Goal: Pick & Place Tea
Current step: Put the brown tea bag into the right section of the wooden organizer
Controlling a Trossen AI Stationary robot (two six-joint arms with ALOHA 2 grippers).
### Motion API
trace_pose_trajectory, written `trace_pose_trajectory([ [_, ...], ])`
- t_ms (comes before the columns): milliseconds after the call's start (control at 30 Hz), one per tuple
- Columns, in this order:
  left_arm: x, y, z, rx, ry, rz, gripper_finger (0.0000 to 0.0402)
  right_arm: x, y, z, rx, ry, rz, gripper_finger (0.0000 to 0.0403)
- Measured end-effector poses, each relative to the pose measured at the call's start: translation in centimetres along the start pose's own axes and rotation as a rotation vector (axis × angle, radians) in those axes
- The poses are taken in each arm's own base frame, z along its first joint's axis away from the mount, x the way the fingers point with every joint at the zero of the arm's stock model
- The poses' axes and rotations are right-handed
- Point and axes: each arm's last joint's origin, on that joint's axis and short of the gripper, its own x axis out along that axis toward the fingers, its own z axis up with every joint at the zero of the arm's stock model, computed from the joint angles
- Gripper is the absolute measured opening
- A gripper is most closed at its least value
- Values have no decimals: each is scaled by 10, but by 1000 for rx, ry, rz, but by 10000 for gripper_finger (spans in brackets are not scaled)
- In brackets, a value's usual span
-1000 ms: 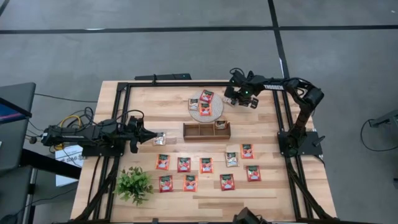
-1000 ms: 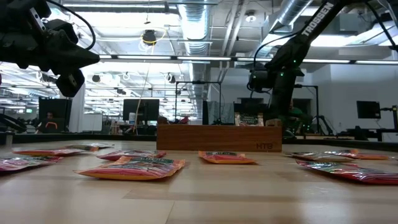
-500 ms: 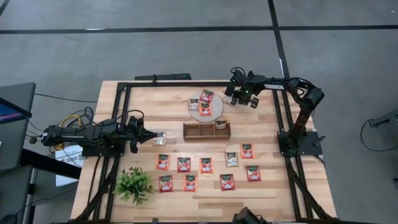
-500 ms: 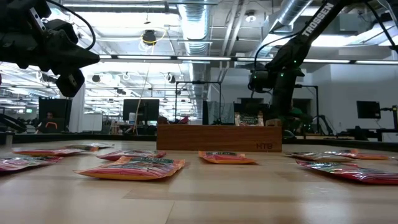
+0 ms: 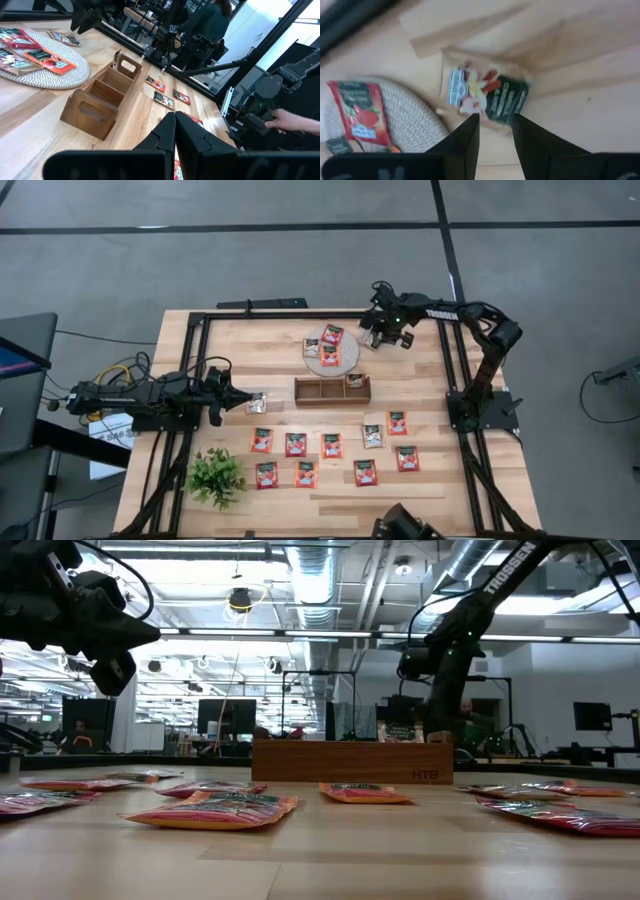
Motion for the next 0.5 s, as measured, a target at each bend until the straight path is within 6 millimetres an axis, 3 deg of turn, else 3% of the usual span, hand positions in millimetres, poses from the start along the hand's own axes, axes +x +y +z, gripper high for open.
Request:
trace_pose_trajectory([
  [200, 0, 0, 0, 29, 0, 0, 0, -12, -2, 16, -30, 13, -11, 84],
  [500, 0, 0, 0, 54, 1, -1, 0, -15, 8, 26, -144, 0, 128, 60],
])
